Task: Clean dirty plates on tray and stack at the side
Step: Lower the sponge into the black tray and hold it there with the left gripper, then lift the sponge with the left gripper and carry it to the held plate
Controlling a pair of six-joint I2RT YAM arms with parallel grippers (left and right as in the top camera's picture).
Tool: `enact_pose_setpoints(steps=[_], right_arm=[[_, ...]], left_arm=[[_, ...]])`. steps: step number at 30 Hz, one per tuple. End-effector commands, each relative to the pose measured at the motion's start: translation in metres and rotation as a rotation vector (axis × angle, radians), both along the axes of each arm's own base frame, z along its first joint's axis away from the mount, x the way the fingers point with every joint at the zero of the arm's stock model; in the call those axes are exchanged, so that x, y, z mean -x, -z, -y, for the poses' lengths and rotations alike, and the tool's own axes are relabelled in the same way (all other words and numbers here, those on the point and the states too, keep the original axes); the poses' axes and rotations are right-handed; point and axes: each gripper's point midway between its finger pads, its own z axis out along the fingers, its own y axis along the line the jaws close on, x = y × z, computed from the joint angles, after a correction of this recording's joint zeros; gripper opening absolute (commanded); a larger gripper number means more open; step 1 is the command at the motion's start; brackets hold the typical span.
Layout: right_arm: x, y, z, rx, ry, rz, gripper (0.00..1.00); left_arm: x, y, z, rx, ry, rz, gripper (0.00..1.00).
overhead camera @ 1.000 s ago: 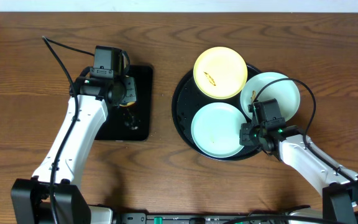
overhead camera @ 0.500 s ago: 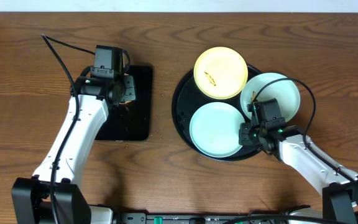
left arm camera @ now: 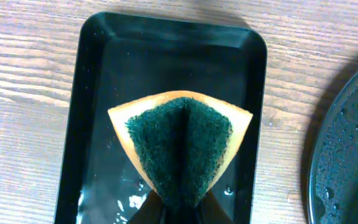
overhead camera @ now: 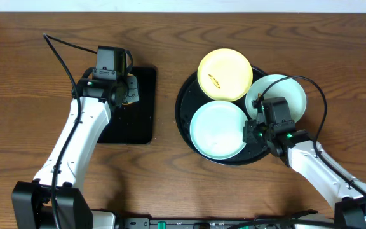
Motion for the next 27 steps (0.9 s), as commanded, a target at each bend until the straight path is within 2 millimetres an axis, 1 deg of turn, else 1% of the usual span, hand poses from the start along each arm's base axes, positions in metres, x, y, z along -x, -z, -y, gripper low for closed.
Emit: enact_pose_setpoints(steps=[1,3,8,14,15,16,17,18,19,21,22,24,27], right_arm=[[-0.004,-0.005,0.001,0.011,-0.008,0.031,0.01],[-0.007,-0.005,0.007,0.039,0.01,0.041,0.01],[-0.009,-0.006,0.007,0.041,0.014,0.05,0.01],[-0.008,-0.005,0.007,0.042,0.013,0.049,0.01],[-0.008,-0.005,0.007,0.042,0.013,0.047,0.01],[-0.008,-0.005,0.007,0.042,0.013,0.047,0.01],[-0.008,-0.005,0.007,0.042,0.013,0.047,0.01],[-0.008,-0.005,0.007,0.042,0.013,0.047,0.01],[-0.008,-0.005,0.007,0.042,0.013,0.047,0.01],[-0.008,-0.005,0.007,0.042,0.013,0.046,0.01],[-0.007,-0.004,0.008,0.044,0.013,0.041,0.01],[-0.006,-0.004,0.008,0.044,0.013,0.039,0.01],[-0.006,-0.004,0.008,0.044,0.013,0.039,0.01]], left_arm=[[0.008,0.01,0.005,0.01,0.03,-0.04,0.07],[0.009,0.011,0.006,0.018,0.035,-0.046,0.07],[0.009,0.014,0.006,0.017,0.034,-0.054,0.07],[0.01,0.029,0.006,0.015,0.035,-0.098,0.08],[0.01,0.03,0.013,0.046,0.051,-0.105,0.08],[0.011,0.03,0.023,0.099,0.078,-0.11,0.08],[0.012,0.028,0.033,0.154,0.105,-0.111,0.07],[0.013,0.025,0.048,0.238,0.132,-0.111,0.07],[0.012,0.021,0.059,0.314,0.129,-0.112,0.08],[0.011,0.016,0.072,0.388,0.115,-0.11,0.07],[0.014,0.011,0.092,0.46,0.142,-0.119,0.08],[0.023,0.006,0.119,0.53,0.205,-0.141,0.08],[0.04,0.006,0.154,0.544,0.268,-0.179,0.07]])
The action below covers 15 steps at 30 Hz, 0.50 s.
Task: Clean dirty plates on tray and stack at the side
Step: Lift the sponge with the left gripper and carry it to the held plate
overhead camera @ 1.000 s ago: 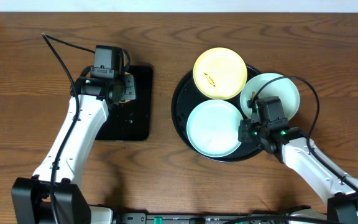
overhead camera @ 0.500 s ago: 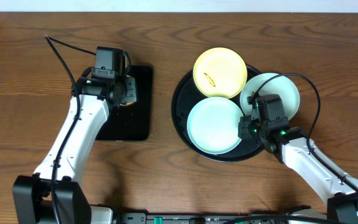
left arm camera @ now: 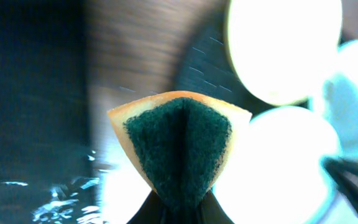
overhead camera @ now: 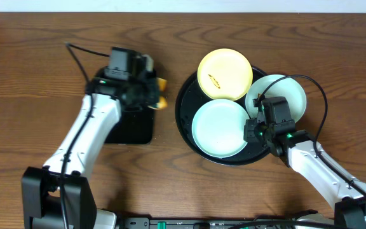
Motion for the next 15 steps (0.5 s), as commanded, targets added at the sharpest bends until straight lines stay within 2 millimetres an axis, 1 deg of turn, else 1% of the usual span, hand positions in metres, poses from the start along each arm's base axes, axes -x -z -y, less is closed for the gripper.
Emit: enact_pose_setpoints(steps=[1,2,4,6,9,10,12,15], right_arm=[[-0.001,-0.003,0.001,0.007,-0.004,0.014,0.01],[-0.001,-0.003,0.001,0.007,-0.004,0.014,0.01],[-0.001,-0.003,0.001,0.007,-0.004,0.014,0.01],[-0.001,-0.003,0.001,0.007,-0.004,0.014,0.01],[-0.001,-0.003,0.001,0.007,-0.005,0.013,0.01],[-0.001,-0.003,0.001,0.007,-0.005,0.013,0.01],[-0.001,-0.003,0.001,0.007,-0.005,0.014,0.01],[-0.001,-0.003,0.001,0.007,-0.005,0.014,0.01]], left_arm=[[0.03,-0.005,0.062,0.112,0.121,-0.062,0.07],[0.037,-0.004,0.074,0.113,0.153,-0.064,0.07],[0.051,0.003,0.102,0.085,0.206,-0.068,0.07],[0.066,0.019,0.129,0.025,0.247,-0.072,0.07],[0.082,0.032,0.157,0.009,0.32,-0.069,0.07],[0.089,0.038,0.171,0.009,0.351,-0.068,0.07],[0.095,0.046,0.18,0.0,0.354,-0.077,0.07],[0.102,0.064,0.191,-0.045,0.368,-0.075,0.08]])
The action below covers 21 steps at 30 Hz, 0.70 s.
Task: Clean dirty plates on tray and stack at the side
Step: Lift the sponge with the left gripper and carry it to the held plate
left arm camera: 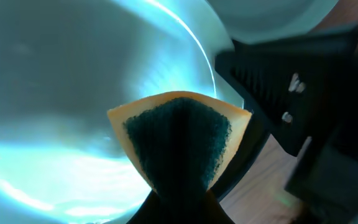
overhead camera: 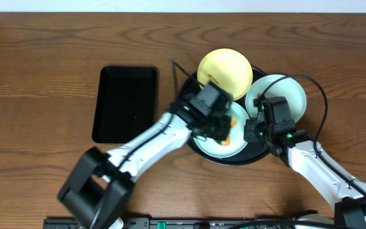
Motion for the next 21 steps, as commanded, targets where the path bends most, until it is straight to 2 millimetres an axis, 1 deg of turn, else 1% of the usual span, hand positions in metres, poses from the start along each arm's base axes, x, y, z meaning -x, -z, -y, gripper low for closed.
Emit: enact_pose_setpoints(steps=[1,3,9,12,18,21], right_arm=[[-0.001,-0.003,0.001,0.006,-0.005,0.014,0.01],[-0.001,-0.003,0.001,0.006,-0.005,0.013,0.01],[-0.001,-0.003,0.001,0.003,-0.007,0.013,0.01],[-0.001,-0.003,0.0,0.003,-0.007,0.013,0.01],[-0.001,-0.003,0.0,-0.001,-0.01,0.012,0.01],[0.0,-0.003,0.0,-0.002,-0.01,0.011,0.01]], left_arm=[[0.002,0.022,0.004,-0.075,-0.026,0.023,0.07],[0.001,0.031,0.003,-0.12,-0.032,0.05,0.07],[-0.003,0.045,0.001,-0.172,-0.045,0.075,0.07],[-0.002,0.052,0.0,-0.2,-0.043,0.085,0.07],[-0.004,0.055,-0.003,-0.269,-0.057,0.156,0.08],[-0.002,0.058,-0.006,-0.303,-0.062,0.182,0.07]])
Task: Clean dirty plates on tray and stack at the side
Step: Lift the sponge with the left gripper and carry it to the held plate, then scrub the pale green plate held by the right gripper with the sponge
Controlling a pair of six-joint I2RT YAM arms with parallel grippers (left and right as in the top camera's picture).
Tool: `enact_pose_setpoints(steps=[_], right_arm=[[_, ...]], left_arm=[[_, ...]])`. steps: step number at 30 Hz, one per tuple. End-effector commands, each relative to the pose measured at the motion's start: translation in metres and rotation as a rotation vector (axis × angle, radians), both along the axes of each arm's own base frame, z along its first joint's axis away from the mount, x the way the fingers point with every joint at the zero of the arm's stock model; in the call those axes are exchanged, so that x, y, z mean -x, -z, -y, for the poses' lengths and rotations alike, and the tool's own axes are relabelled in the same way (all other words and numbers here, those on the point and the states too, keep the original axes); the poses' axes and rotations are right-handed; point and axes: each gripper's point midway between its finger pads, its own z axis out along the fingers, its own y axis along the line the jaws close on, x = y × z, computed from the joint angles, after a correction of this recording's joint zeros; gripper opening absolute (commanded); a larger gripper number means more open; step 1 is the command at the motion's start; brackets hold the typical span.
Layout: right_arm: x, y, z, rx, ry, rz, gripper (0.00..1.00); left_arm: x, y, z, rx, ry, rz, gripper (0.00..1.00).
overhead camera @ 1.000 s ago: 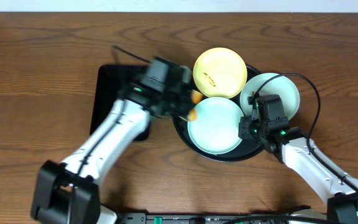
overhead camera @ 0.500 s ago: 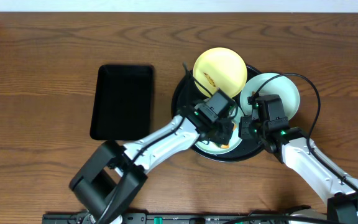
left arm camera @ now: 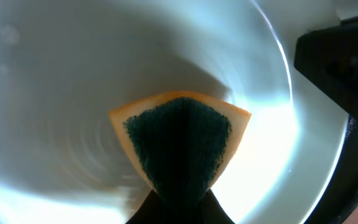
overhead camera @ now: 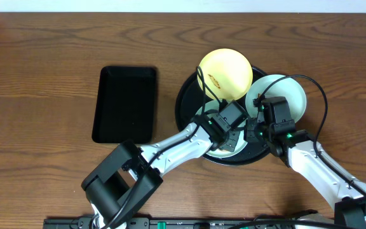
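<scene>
My left gripper (left arm camera: 179, 202) is shut on a folded sponge (left arm camera: 179, 140), orange with a dark green scouring face, pressed into the front pale mint plate (left arm camera: 67, 68). Overhead, the left gripper (overhead camera: 226, 129) covers most of that plate (overhead camera: 216, 151), which lies on the round black tray (overhead camera: 184, 105). My right gripper (overhead camera: 253, 131) sits clamped at the plate's right rim, and its black body (left arm camera: 344, 59) shows in the left wrist view. A yellow plate (overhead camera: 225, 71) with a small dark smear and a second mint plate (overhead camera: 289, 95) lie behind on the tray.
A black rectangular tray (overhead camera: 126, 105) lies on the wooden table (overhead camera: 43, 76) to the left of the round tray. The left arm stretches from the front edge across to the round tray. The right arm comes in from the lower right.
The left gripper with the sponge has shifted a little further right and down into the front mint plate's bowl. The right gripper and the plates stay where they were.
The left gripper first held the sponge over the black rectangular tray. Then it was at that tray's right edge, moving toward the plates. Then it was over the front mint plate, and now the sponge rests in the plate while the right gripper stays at its rim.
</scene>
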Motion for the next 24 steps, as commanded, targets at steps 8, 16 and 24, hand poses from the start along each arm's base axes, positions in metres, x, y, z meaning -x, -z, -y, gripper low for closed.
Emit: enact_pose_setpoints(steps=[8,16,24], right_arm=[[-0.001,-0.004,-0.001,-0.002,-0.01,0.011,0.01],[0.0,-0.003,0.0,-0.001,-0.01,0.008,0.01],[0.001,-0.003,0.0,0.0,-0.01,0.004,0.08]], left_arm=[[-0.008,0.02,-0.043,-0.214,-0.089,0.14,0.08],[-0.043,-0.028,-0.065,-0.274,-0.207,0.373,0.07],[-0.076,-0.108,-0.123,-0.168,-0.373,0.44,0.07]])
